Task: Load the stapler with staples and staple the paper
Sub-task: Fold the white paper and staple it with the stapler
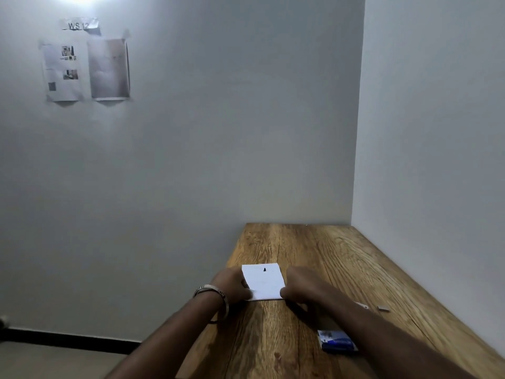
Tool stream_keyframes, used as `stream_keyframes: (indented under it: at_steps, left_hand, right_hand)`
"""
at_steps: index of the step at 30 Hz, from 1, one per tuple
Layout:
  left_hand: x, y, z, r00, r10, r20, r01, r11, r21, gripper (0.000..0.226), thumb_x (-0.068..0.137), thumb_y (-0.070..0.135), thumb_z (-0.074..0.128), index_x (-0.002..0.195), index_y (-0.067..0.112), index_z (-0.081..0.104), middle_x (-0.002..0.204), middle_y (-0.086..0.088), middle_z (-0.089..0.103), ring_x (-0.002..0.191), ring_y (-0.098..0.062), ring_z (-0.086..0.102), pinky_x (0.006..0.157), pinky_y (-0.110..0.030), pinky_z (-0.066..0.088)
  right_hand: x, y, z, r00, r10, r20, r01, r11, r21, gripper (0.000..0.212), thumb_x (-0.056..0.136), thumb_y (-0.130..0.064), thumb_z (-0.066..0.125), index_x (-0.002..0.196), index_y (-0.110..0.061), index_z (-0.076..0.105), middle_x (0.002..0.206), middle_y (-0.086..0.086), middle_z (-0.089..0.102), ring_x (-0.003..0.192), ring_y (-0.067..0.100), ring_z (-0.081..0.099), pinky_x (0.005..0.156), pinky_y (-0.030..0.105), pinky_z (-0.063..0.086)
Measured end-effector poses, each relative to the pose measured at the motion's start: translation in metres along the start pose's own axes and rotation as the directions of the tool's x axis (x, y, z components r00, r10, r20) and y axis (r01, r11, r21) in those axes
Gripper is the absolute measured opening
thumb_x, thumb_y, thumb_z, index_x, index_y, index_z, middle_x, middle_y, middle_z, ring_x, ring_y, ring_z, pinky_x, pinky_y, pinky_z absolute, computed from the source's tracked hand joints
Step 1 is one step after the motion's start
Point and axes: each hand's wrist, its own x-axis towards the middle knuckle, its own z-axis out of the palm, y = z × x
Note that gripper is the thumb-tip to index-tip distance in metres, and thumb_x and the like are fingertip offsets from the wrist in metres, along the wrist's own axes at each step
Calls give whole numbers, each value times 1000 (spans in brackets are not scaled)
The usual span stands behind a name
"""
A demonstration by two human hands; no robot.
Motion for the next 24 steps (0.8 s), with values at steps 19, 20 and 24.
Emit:
stream_keyframes:
  at_steps: [19, 20, 24]
  left_hand:
    - [-7, -1, 14, 980, -193, -52, 197, 976, 91, 39, 85, 44, 66, 105, 11, 64, 106, -7, 69, 96, -23, 65, 72, -31, 47]
    - [-9, -1, 14, 980, -189, -61, 194, 977, 88, 39, 86, 44, 65, 107, 11, 63, 108, -7, 69, 98, -23, 65, 76, -32, 49]
    - [-15, -2, 18, 981, -135, -136, 142, 989, 42, 33, 88, 40, 64, 110, 17, 61, 114, -3, 66, 104, -22, 62, 85, -33, 51]
  right_hand:
    - [-7, -9, 8, 993, 109, -41, -109, 994, -12, 28, 88, -14, 58, 115, -7, 61, 90, 4, 62, 81, 19, 54, 65, 28, 41]
    - [-7, -8, 7, 993, 105, -46, -104, 995, 7, 27, 89, -15, 59, 115, -8, 62, 83, 1, 58, 81, 17, 54, 63, 27, 41]
    - [-8, -3, 7, 995, 34, -96, -32, 999, 17, 22, 90, -19, 61, 112, -12, 61, 102, 5, 68, 85, 19, 61, 67, 28, 43]
